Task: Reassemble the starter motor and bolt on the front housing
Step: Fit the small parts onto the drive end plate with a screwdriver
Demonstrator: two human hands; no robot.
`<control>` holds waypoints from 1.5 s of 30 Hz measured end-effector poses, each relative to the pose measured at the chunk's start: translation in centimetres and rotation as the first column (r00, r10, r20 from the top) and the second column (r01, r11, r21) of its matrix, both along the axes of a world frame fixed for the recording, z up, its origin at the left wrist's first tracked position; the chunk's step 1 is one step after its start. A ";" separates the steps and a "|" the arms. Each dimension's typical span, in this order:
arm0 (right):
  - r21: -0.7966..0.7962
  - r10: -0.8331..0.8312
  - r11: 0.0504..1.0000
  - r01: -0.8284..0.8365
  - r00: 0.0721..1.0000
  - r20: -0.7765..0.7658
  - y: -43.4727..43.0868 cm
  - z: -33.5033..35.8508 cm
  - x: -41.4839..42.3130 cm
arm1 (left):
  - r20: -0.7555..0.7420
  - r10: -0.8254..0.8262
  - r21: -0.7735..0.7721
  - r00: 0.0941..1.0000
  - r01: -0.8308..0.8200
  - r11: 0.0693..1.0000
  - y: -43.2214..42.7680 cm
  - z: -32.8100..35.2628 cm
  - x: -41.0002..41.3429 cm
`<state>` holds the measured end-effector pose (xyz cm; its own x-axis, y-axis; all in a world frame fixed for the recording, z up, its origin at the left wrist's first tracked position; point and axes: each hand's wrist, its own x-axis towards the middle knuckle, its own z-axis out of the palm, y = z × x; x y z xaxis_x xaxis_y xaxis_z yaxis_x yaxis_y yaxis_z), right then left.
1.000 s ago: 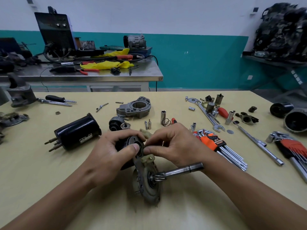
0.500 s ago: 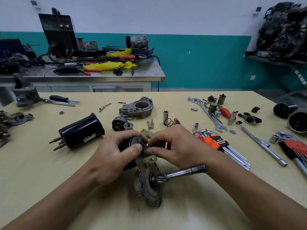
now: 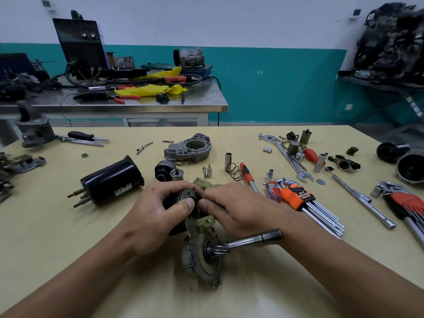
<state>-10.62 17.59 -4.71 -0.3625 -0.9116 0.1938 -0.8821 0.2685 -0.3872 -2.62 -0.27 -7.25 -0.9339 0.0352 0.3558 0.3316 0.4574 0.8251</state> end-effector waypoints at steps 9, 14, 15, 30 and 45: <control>-0.018 -0.002 1.000 0.005 0.990 0.142 0.8 0.3 -0.2 | -0.006 -0.004 0.016 1.000 0.004 1.000 0.2 -0.1 0.1; 0.061 -0.011 0.998 0.009 0.999 0.036 0.2 0.1 -0.2 | -0.002 -0.034 0.050 0.999 0.034 0.998 0.4 0.0 0.1; 0.080 -0.013 0.997 0.011 1.000 0.021 0.2 0.1 -0.2 | 0.001 -0.039 0.062 0.999 0.038 0.997 0.4 0.0 0.1; 0.002 0.046 0.999 -0.046 0.998 0.040 1.0 0.2 -0.8 | -0.002 -0.045 0.082 0.999 0.045 0.996 0.6 -0.2 0.0; 0.258 -0.700 0.633 0.730 0.682 -0.211 5.8 1.7 -4.9 | 0.015 -0.013 0.047 1.000 0.012 0.999 0.4 -0.7 -0.2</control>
